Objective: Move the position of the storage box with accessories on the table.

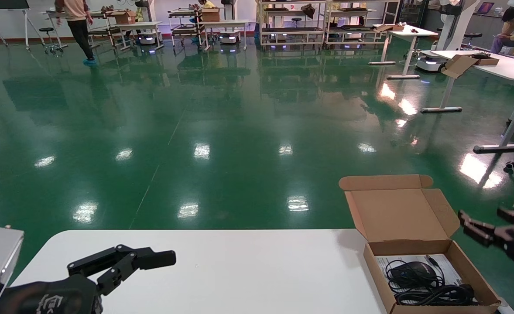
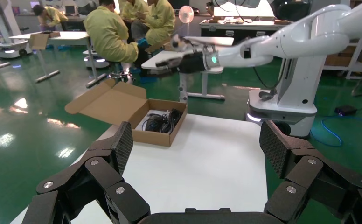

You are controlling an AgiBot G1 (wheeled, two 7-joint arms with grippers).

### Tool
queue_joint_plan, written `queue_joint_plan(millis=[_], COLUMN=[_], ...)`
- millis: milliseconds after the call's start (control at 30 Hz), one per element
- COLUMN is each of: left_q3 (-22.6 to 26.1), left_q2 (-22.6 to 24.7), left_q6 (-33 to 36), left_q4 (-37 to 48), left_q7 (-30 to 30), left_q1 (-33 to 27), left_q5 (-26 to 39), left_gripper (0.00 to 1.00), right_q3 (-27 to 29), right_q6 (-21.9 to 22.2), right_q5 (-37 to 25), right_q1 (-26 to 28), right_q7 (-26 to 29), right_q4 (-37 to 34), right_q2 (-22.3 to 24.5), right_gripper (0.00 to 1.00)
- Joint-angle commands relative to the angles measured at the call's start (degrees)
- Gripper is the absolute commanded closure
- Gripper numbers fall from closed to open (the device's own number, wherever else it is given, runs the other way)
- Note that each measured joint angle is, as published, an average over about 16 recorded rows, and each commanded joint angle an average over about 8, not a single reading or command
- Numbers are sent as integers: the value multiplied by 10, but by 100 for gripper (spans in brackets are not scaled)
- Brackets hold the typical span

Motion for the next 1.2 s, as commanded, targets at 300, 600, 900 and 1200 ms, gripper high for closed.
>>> queue_joint_plan(millis=[300,600,900,1200], left_q3=[0,0,0,0], left_q2=[0,0,0,0], left_q6=[0,0,0,0], left_q4=[0,0,0,0], left_q7=[0,0,0,0], left_q1=[0,0,0,0], left_q5=[0,0,0,0], left_gripper=[0,0,0,0], right_q3=[11,15,8,18], right_q6=[30,-94,-219,-210], right_q5=[16,27,29,17], right_q1=[91,118,117,104], right_q7=[59,167,260,251], right_q4=[-3,35,67,85], right_q2=[-7,19,53,53], right_gripper=[0,0,0,0])
